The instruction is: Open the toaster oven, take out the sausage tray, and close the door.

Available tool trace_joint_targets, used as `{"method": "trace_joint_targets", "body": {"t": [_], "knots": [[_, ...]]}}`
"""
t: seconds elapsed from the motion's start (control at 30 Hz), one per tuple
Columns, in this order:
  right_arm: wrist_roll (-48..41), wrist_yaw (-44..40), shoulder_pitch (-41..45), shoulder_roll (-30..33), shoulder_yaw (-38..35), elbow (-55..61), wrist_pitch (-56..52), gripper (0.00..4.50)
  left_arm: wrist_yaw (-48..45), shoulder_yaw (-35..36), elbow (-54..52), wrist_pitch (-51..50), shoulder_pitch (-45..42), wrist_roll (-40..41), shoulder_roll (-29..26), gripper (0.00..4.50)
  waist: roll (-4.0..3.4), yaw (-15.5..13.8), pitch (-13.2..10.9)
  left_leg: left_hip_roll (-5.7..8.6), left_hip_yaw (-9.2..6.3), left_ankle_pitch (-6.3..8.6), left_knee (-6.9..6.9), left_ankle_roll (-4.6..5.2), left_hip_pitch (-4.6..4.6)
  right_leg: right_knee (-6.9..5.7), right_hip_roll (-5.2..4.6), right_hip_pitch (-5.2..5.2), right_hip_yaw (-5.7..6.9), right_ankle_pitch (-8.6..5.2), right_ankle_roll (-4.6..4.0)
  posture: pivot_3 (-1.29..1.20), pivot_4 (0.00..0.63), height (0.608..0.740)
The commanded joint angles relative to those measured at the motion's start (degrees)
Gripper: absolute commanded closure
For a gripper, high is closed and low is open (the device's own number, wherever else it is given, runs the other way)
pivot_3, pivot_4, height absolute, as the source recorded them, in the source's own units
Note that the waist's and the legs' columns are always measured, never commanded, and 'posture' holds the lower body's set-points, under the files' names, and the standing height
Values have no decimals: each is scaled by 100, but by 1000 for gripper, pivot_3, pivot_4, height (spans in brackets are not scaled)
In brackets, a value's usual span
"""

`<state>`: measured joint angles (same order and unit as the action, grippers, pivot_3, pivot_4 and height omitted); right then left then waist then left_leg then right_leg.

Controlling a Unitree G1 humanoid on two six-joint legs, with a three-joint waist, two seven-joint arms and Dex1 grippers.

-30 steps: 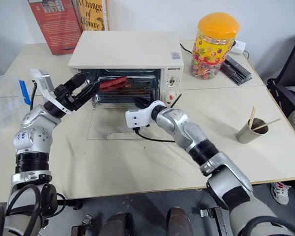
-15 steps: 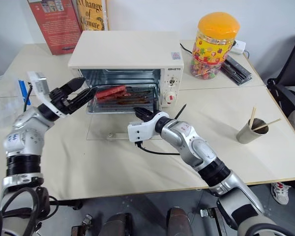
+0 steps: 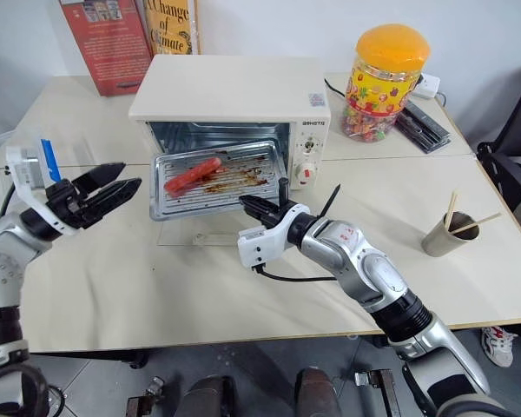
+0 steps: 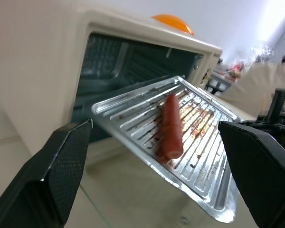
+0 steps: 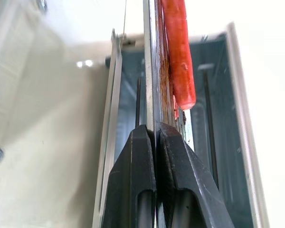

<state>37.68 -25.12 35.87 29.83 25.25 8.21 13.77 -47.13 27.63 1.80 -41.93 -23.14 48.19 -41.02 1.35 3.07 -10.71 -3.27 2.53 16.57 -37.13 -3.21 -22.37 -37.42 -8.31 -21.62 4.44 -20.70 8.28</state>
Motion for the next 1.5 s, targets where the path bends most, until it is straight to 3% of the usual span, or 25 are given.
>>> {"method": "trace_joint_targets", "body": {"t": [0.03, 0.33, 0.6, 0.7, 1.13, 1.4, 1.43, 1.5], "knots": [[-377, -6, -20, 78, -331, 391, 373, 4486, 464, 296, -521, -932, 224, 622, -170, 0, 0, -5, 0, 0, 0, 0, -1, 0, 0, 0, 0, 0, 0, 0, 0, 0, 150, 740], [-1061, -316, -110, 249, -487, 431, 1090, 4486, 1583, 433, -374, -2928, 165, 1931, -63, 0, 1, -29, 0, 1, -1, 0, -6, 0, 2, -1, -2, 4, -3, 0, 0, 0, 150, 740], [-1414, -594, -149, 353, -553, 395, 1543, 4486, 2131, 438, 14, -3607, -142, 2560, 101, 0, 1, -15, 0, 1, -1, 0, -4, 0, 4, -2, -2, 4, -3, 0, 0, 0, 150, 740], [-1492, -674, -169, 392, -584, 398, 1611, 4500, 2247, 419, 14, -3732, -138, 2697, 162, 566, 2, -19, 0, 1, -1, 0, -4, 0, 5, -2, -2, 4, -3, 0, 0, 0, 150, 740], [-1748, -993, -124, 438, -656, 255, 1668, 4500, 3001, 413, 76, -3885, 50, 3411, 425, 4472, 2, -45, 0, 2, -1, 0, -6, 0, 6, 0, -2, 6, -4, 0, 0, 0, 150, 740], [-1819, -1228, -63, 434, -659, 231, 1615, 4500, 3736, 310, -57, -3632, 361, 4092, 621, 4490, 2, -72, 0, 2, -2, 0, -8, 0, 6, 0, -3, 7, -5, 0, 0, 0, 150, 740], [-1927, -1350, -55, 451, -636, 233, 1535, 3910, 3850, 296, -74, -3569, 411, 4193, 662, 4500, 2, -78, 0, 2, -2, 0, -8, 0, 7, 0, -4, 8, -5, 0, -1, 0, 150, 740], [-2093, -1523, -59, 475, -629, 268, 1363, 3348, 4031, 245, -93, -3461, 509, 4380, 701, 4500, 3, -92, 1, 3, -2, 0, -9, 0, 7, 1, -5, 9, -6, 0, 0, 0, 150, 740]]}}
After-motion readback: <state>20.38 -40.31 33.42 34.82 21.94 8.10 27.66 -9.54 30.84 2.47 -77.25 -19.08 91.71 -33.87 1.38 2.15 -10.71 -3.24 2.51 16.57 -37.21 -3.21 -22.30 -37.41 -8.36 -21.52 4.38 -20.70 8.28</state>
